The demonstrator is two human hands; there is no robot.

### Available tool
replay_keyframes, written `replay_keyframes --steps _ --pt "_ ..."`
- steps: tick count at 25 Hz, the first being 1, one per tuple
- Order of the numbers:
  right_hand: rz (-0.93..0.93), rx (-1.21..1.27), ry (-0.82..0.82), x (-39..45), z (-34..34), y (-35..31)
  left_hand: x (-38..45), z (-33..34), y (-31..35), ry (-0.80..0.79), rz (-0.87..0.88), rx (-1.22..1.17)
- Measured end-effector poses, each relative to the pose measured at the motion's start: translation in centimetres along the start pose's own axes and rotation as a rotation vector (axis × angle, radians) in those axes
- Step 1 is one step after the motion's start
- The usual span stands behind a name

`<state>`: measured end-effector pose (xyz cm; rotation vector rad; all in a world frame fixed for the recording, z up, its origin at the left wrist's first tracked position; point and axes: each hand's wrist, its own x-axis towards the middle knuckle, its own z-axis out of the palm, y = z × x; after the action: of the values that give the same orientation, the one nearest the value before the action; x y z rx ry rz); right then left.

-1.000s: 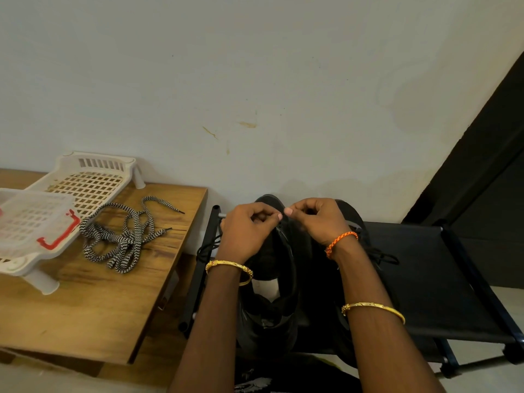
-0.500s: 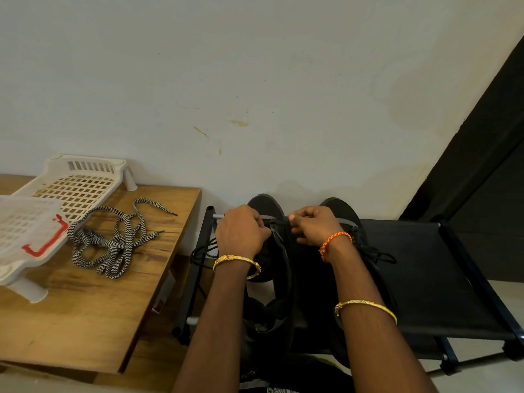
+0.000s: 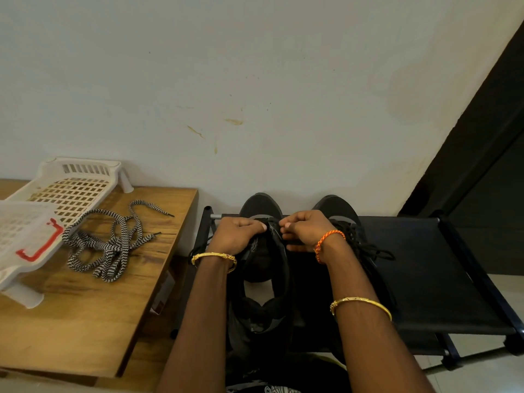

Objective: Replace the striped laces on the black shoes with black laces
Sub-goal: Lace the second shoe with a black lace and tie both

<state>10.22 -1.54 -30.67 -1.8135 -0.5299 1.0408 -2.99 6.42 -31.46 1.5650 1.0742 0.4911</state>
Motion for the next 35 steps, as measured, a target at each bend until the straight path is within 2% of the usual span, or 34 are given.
replay_keyframes --steps 4,9,14,21,26,29,32,35 --pt "-0.039 -0.051 -0.010 -0.1 0.2 0.2 0.5 0.2 0.1 -0.008 -0.060 0.002" --pt "-0.064 -0.077 0.016 -0.1 0.3 0.4 0.9 1.2 0.1 0.030 -0.061 0.182" --pt "-0.058 -0.053 0.014 -0.1 0.4 0.3 1.4 0.7 0.0 0.045 -0.149 0.122" --pt "-0.123 -0.090 0.044 -0.1 0.6 0.5 0.7 1.8 -0.7 0.123 -0.008 0.181" --pt "-0.244 -0.260 0.138 0.2 1.1 0.7 0.4 1.6 -0.7 0.090 0.023 0.158" --pt "-0.248 -0.226 0.219 0.1 0.8 0.5 -0.3 1.8 -0.6 0.133 0.046 0.145" --pt "-0.244 -0.056 0.367 -0.6 -0.5 0.1 -1.4 1.4 -0.6 0.201 0.044 0.163" --pt "-0.260 0.046 0.623 -1.5 -3.2 -0.3 -2.5 0.9 -0.9 0.250 0.077 0.167"
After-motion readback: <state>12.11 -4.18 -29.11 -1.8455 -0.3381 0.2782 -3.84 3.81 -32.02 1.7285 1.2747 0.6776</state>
